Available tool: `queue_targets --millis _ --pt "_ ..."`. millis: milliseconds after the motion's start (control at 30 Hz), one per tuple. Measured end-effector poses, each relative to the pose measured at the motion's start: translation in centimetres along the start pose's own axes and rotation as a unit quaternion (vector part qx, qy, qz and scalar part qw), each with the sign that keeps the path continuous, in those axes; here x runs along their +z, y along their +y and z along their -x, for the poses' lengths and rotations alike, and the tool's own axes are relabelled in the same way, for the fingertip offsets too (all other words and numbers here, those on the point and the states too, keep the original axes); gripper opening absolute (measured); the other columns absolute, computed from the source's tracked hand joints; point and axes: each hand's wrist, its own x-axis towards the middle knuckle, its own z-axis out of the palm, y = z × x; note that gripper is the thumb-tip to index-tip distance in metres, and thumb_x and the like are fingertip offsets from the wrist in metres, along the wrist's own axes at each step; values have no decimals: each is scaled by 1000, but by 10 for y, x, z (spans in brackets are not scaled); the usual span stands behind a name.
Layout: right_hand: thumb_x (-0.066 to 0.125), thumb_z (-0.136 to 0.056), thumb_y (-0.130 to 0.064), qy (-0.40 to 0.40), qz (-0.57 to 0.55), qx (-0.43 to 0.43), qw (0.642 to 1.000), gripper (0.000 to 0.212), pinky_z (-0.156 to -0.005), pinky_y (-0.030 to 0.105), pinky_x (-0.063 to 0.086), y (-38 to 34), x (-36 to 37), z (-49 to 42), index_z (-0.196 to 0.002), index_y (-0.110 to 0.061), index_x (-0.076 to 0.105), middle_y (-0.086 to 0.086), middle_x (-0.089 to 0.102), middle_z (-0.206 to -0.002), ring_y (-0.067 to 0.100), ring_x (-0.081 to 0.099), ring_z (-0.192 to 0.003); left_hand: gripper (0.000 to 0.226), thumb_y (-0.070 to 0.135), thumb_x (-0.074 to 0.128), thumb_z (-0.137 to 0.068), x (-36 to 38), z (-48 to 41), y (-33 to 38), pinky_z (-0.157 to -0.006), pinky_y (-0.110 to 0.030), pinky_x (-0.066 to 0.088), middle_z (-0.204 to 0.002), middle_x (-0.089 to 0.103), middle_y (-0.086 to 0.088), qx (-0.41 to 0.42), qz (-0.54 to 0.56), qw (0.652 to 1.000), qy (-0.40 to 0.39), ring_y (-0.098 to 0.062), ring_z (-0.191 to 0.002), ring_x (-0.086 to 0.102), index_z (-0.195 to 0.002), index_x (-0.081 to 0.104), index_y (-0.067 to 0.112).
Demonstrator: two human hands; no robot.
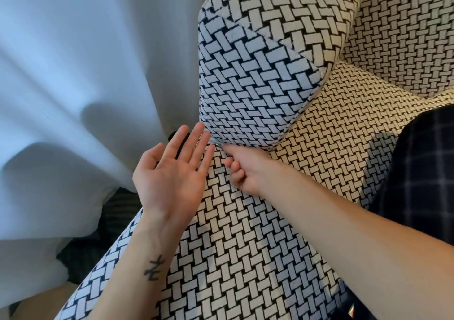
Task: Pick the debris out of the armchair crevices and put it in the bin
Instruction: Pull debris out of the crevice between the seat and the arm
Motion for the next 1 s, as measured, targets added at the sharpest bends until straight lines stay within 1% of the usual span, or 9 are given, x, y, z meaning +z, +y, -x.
queue_targets --millis 67,167,367,500,567,667,733,833,1000 --pt "65 -99 -20 31 -3 -21 999 19 -32 12 30 3 1 -1 -83 -10 62 1 57 -60 2 40 -35 50 26 31 -101 1 1 0 -118 -50 35 -136 62 -24 -1 2 1000 -3 -40 -129 59 -142 49 3" --pt "63 -100 -17 53 -12 -44 998 22 -32 14 29 8 2 -1 -80 -9 62 1 56 -57 3 39 -34 50 26 31 -101 0 1 0 -118 -50 35 -136 63 -24 -2 0 1000 -2 -39 -129 59 -142 50 2" --pt "56 -104 -21 60 16 -97 993 22 -33 17 29 16 -1 5 -86 -16 69 -5 53 -44 4 38 -35 50 25 31 -101 -1 2 0 -118 -50 36 -135 63 -23 -10 -3 1000 -5 -39 -129 59 -142 50 1" --pt "58 -103 -23 50 30 -106 993 19 -34 17 30 17 -3 10 -89 -20 70 -5 55 -46 4 38 -35 50 25 31 -101 -1 1 2 -118 -49 36 -135 63 -23 -5 -4 1000 -7 -38 -129 59 -142 49 2" --pt "60 -102 -30 34 46 -100 993 18 -34 16 30 13 1 13 -93 -19 71 -2 59 -49 4 39 -35 50 25 31 -102 -2 1 2 -118 -49 36 -135 63 -22 -1 -6 1000 -7 -38 -129 59 -142 49 2" --pt "61 -100 -41 23 64 -81 994 25 -34 15 35 7 9 13 -97 -19 72 1 67 -53 4 42 -32 50 25 31 -102 -1 1 1 -117 -48 37 -135 64 -22 -5 -13 1000 -8 -37 -128 60 -141 50 2" --pt "60 -102 -38 39 60 -69 995 24 -33 14 34 7 11 11 -95 -17 70 -1 65 -48 3 42 -30 49 24 31 -102 -1 3 1 -116 -48 38 -134 64 -21 -9 -19 1000 -7 -37 -128 60 -141 50 1" --pt "59 -103 -31 59 45 -82 994 21 -32 14 33 9 11 7 -94 -14 68 -4 59 -42 2 41 -29 48 22 31 -101 1 3 1 -115 -48 40 -133 66 -20 -9 -27 1000 0 -37 -127 61 -140 51 2" --pt "59 -103 -28 72 50 -109 990 21 -33 15 33 16 11 4 -99 -13 72 -6 57 -41 2 42 -31 45 17 33 -99 0 2 4 -113 -47 44 -130 68 -19 30 -22 999 19 -35 -122 65 -137 53 3"
